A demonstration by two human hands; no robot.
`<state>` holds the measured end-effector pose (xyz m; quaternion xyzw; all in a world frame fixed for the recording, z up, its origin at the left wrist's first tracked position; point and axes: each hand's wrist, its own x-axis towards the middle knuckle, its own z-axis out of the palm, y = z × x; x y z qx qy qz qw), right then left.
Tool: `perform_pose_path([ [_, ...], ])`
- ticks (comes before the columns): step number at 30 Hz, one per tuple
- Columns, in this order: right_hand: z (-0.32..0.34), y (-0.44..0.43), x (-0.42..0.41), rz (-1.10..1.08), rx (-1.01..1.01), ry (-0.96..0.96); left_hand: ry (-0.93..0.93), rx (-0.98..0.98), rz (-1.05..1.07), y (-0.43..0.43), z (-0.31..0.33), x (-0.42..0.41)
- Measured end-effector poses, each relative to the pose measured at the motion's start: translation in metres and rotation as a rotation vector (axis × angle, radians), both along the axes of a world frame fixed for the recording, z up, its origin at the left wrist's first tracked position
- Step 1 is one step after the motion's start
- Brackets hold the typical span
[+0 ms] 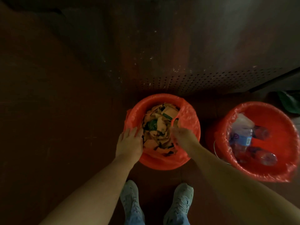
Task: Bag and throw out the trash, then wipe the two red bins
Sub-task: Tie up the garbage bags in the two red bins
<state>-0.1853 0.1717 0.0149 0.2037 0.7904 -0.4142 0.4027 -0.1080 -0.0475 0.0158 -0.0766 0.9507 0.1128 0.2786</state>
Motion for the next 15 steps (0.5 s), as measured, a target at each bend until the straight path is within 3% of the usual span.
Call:
perform_pose_path([
  [2, -0.009, -0.002, -0.01, -0.193, -0.036, 0.008, -0.006, -0.004, 0.044, -0.004, -0.003, 0.008],
  [6, -0.016, -0.012, -0.012, -0.366, -0.111, 0.139, -0.026, 0.002, 0.231, -0.013, -0.009, 0.028],
  [11, -0.024, -0.03, -0.001, -0.161, -0.085, 0.191, -0.035, 0.048, 0.373, -0.018, -0.019, 0.041],
  [15, -0.028, -0.044, 0.009, -0.084, 0.022, 0.28, -0.01, 0.239, 0.844, -0.019, -0.039, 0.035],
])
